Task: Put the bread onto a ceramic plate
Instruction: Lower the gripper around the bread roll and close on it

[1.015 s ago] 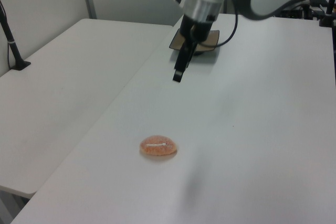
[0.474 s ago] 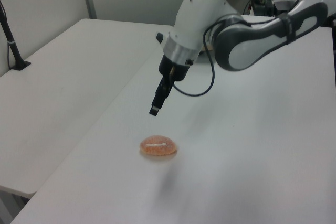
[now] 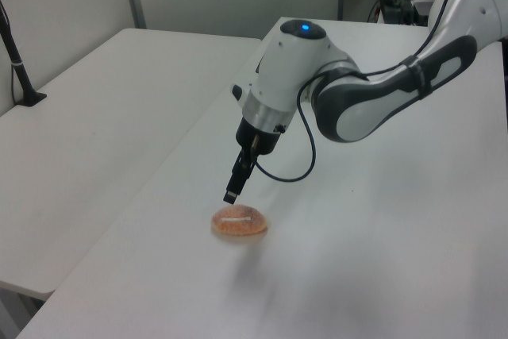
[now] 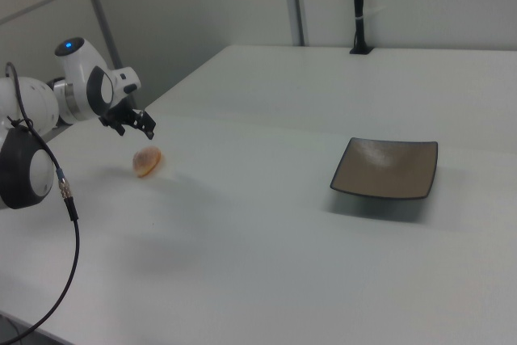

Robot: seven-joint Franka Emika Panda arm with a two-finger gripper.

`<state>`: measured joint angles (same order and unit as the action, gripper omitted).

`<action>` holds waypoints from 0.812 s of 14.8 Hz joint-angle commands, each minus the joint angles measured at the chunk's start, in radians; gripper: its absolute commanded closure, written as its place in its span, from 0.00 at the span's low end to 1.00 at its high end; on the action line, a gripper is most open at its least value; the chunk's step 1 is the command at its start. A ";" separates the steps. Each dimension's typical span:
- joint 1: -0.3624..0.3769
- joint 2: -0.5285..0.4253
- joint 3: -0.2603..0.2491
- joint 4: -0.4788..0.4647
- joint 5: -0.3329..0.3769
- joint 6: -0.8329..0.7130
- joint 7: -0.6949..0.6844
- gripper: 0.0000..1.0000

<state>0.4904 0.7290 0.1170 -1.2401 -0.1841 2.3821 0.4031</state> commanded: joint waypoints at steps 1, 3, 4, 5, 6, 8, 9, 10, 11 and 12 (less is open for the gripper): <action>0.008 0.068 -0.004 0.019 -0.052 0.034 0.031 0.00; 0.010 0.089 -0.004 0.016 -0.072 0.074 0.037 0.00; 0.010 0.096 -0.004 0.010 -0.081 0.077 0.046 0.00; 0.010 0.102 -0.004 0.010 -0.090 0.080 0.054 0.00; 0.010 0.107 -0.004 0.008 -0.098 0.080 0.056 0.00; 0.010 0.113 -0.004 0.008 -0.103 0.080 0.056 0.00; 0.010 0.113 -0.004 0.004 -0.103 0.080 0.056 0.00; 0.010 0.113 -0.004 -0.001 -0.103 0.080 0.054 0.00; 0.008 0.113 -0.002 -0.002 -0.104 0.080 0.053 0.10; 0.005 0.113 -0.002 -0.004 -0.107 0.078 0.051 0.21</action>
<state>0.4922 0.8411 0.1170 -1.2403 -0.2642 2.4477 0.4277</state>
